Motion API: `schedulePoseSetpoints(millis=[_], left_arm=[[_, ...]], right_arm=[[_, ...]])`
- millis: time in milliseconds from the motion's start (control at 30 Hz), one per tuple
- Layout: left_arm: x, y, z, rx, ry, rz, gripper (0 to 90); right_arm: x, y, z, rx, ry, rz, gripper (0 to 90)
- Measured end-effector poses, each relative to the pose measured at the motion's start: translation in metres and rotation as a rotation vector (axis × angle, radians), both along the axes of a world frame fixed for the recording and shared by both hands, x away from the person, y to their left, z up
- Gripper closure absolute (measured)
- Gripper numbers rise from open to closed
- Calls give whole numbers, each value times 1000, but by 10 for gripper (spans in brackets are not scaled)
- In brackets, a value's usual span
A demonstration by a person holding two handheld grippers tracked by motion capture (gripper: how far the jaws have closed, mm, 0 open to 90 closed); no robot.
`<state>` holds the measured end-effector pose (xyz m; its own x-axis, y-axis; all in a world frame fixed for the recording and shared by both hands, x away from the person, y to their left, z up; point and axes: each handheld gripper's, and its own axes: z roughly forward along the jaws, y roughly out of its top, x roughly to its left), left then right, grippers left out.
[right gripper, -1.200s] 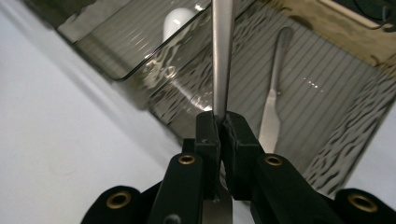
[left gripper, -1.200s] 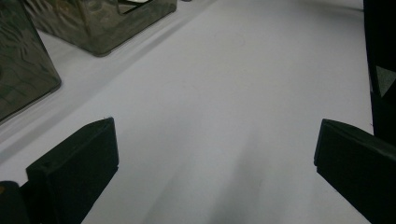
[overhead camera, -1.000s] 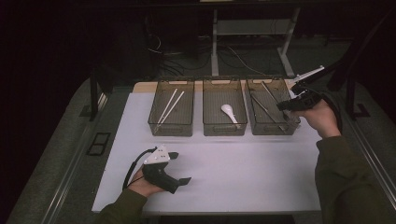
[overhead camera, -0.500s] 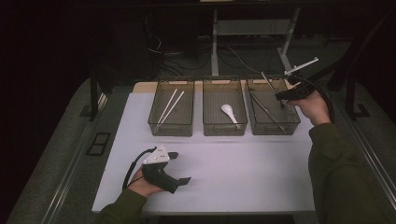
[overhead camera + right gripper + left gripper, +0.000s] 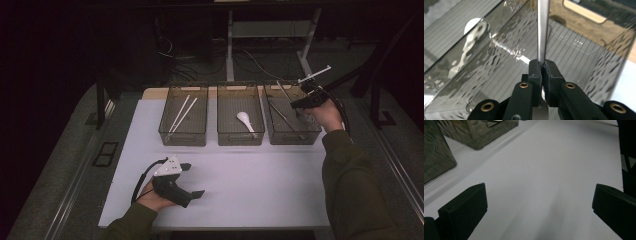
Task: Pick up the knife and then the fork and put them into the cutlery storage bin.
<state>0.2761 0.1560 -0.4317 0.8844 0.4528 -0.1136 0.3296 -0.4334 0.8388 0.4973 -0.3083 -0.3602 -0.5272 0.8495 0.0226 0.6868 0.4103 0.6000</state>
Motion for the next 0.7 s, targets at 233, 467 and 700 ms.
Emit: schedulePoseSetpoints(millis=[233, 467, 700], left_arm=[[0, 0, 0, 1, -1, 0, 0], [0, -1, 0, 3, -2, 2, 0], [0, -1, -1, 4, -1, 3, 0]], right_arm=[[-1, 2, -19, -26, 55, -2, 844], [-3, -1, -31, -43, 113, -8, 843], [-4, 0, -35, -72, 143, 0, 839]])
